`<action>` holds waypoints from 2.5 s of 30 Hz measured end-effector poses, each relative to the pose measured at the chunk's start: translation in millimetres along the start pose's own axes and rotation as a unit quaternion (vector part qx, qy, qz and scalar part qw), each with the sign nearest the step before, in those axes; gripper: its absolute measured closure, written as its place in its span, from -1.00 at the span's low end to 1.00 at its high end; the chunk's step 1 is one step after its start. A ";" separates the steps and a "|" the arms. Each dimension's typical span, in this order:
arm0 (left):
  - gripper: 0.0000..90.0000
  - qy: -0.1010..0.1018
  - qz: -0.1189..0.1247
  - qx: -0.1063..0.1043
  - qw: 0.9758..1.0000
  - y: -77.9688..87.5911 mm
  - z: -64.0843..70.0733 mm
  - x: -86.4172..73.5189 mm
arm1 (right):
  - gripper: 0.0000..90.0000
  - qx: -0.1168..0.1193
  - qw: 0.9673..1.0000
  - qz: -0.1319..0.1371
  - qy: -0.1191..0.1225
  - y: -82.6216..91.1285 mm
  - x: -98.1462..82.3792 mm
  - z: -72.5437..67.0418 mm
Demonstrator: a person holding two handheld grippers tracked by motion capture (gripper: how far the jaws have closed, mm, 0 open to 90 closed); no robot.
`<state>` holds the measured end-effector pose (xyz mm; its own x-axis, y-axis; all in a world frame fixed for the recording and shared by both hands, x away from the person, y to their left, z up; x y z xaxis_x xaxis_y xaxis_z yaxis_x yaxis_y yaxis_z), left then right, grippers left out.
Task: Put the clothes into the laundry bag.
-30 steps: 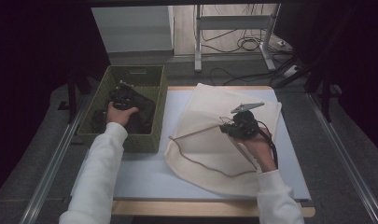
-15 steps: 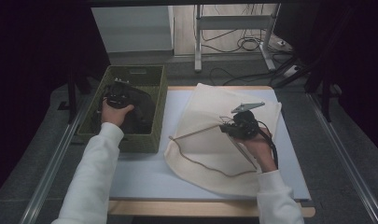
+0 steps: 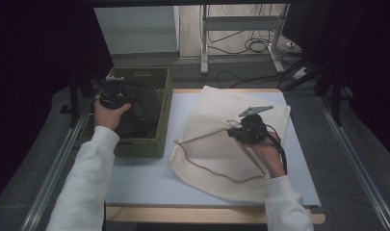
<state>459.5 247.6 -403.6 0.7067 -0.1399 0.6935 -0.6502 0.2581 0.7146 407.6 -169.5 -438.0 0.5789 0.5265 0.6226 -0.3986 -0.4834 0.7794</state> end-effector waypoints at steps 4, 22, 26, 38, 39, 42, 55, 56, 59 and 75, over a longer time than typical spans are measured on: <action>0.50 0.001 0.011 -0.002 1.000 8.0 -0.9 0.3 | 0.89 -0.001 1.000 0.000 0.000 0.0 0.0 -0.7; 0.51 0.014 0.054 -0.022 0.998 28.2 -2.9 5.0 | 0.89 -0.001 1.000 -0.002 -0.001 -0.9 -0.2 -1.2; 0.51 0.016 0.062 -0.024 0.998 32.1 -4.0 6.2 | 0.89 0.000 1.000 -0.003 0.000 -1.6 -0.3 -0.9; 0.51 0.011 0.079 -0.035 0.996 43.0 0.9 11.8 | 0.89 0.000 1.000 -0.002 -0.002 -1.2 -0.3 -0.8; 0.51 0.010 0.080 -0.036 0.996 43.8 1.3 12.1 | 0.89 0.000 1.000 -0.002 -0.002 -1.1 -0.3 -0.7; 0.51 0.007 0.085 -0.041 0.996 47.7 2.9 13.4 | 0.89 -0.001 1.000 -0.002 -0.001 -0.9 -0.4 -0.4; 0.51 -0.005 0.114 -0.047 0.992 67.7 10.6 17.8 | 0.89 -0.002 1.000 0.000 -0.001 -0.6 -0.1 -0.8; 0.51 -0.006 0.116 -0.050 0.992 68.7 11.1 18.1 | 0.89 -0.001 1.000 -0.001 -0.001 -0.6 -0.1 -0.8; 0.51 -0.008 0.120 -0.053 0.991 72.4 12.2 19.1 | 0.89 -0.002 1.000 -0.001 0.000 -0.7 -0.1 -0.7; 0.51 -0.026 0.149 -0.064 0.986 101.5 22.1 21.9 | 0.90 -0.003 1.000 -0.001 0.001 -1.8 -0.2 -0.8</action>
<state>402.8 249.7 -313.8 0.4729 -0.0872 0.8768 -0.7834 0.4138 0.4637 407.7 -168.2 -439.5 0.5792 0.5284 0.6208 -0.4016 -0.4778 0.7813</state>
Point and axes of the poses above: each handheld gripper's, and its own axes: y roughly backward along the jaws, x roughly out of its top, z roughly to its right, the point moved 3 cm from there along -y, roughly forward along the jaws, and after that the axes turned 9 degrees about -z, right-handed, at the moved point
